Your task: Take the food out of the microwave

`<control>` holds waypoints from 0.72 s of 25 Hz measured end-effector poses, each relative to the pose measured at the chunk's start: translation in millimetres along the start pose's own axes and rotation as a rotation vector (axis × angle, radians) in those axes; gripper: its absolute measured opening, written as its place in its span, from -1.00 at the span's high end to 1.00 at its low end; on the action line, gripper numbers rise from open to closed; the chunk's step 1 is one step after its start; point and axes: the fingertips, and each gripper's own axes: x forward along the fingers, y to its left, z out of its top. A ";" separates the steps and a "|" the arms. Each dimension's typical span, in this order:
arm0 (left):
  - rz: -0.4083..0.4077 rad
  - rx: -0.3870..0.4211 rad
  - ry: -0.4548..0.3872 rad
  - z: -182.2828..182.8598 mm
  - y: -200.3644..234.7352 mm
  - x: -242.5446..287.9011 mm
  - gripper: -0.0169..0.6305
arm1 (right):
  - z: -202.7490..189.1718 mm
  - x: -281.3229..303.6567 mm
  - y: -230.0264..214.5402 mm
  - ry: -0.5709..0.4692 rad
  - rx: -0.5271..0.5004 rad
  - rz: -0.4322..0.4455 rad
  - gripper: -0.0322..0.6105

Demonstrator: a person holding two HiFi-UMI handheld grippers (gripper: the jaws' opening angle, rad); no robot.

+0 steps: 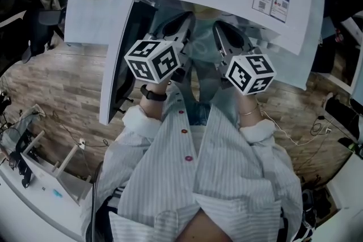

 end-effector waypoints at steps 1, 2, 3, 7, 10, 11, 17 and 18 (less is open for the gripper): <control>0.005 -0.004 0.007 -2.4 3.9 1.3 0.92 | -4.3 1.8 -2.5 0.007 0.003 -0.007 0.80; 0.010 -0.007 0.013 -4.9 7.5 2.4 0.92 | -8.4 3.5 -5.0 0.013 0.006 -0.014 0.80; 0.013 -0.010 0.020 -7.3 10.9 3.4 0.92 | -12.3 5.2 -7.6 0.019 0.011 -0.021 0.80; 0.026 -0.014 0.047 -17.1 21.5 6.9 0.92 | -25.3 10.7 -17.4 0.039 0.043 -0.045 0.80; 0.038 -0.033 0.056 -24.6 29.8 8.5 0.92 | -31.4 14.1 -24.9 0.041 0.068 -0.060 0.80; 0.042 -0.038 0.057 -27.1 32.7 8.9 0.92 | -33.0 15.3 -27.1 0.039 0.078 -0.062 0.80; 0.053 -0.043 0.077 -39.9 42.4 10.1 0.92 | -45.9 18.1 -37.6 0.041 0.131 -0.070 0.79; 0.058 -0.045 0.083 -42.4 44.7 10.7 0.92 | -48.3 19.0 -39.5 0.046 0.136 -0.072 0.79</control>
